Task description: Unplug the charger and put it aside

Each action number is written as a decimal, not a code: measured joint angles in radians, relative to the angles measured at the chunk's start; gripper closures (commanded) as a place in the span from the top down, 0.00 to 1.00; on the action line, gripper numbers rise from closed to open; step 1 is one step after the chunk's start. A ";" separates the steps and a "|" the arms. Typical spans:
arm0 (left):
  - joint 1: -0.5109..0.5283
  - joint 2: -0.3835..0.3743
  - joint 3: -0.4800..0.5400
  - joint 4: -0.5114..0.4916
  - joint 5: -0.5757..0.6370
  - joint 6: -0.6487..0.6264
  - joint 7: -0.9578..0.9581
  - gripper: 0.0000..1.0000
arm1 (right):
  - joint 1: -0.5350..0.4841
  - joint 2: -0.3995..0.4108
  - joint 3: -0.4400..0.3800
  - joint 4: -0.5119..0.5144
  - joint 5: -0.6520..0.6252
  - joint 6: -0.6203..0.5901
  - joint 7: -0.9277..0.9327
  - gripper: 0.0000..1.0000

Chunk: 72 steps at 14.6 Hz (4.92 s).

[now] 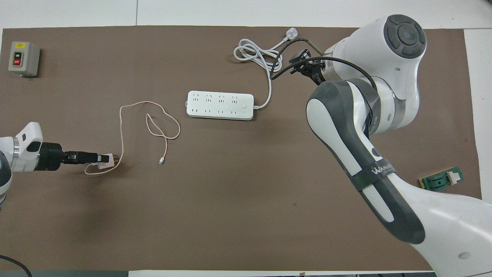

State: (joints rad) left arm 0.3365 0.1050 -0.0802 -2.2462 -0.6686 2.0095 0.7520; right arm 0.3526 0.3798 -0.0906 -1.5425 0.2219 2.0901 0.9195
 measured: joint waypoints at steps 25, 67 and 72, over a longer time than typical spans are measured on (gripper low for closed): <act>-0.008 -0.138 -0.062 0.733 0.638 -0.548 -0.815 1.00 | -0.025 -0.103 0.003 -0.022 -0.028 -0.073 0.092 1.00; -0.422 -0.182 0.071 0.578 0.651 -0.420 -0.750 1.00 | -0.161 -0.421 0.000 -0.078 -0.217 -0.551 -0.980 1.00; -0.422 -0.183 0.073 0.578 0.651 -0.433 -0.749 1.00 | -0.167 -0.421 -0.003 -0.079 -0.218 -0.551 -0.983 1.00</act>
State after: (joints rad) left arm -0.0858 -0.0782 -0.0075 -1.6680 -0.0179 1.5764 0.0026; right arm 0.1858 -0.0410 -0.0937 -1.6213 0.0042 1.5388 -0.0631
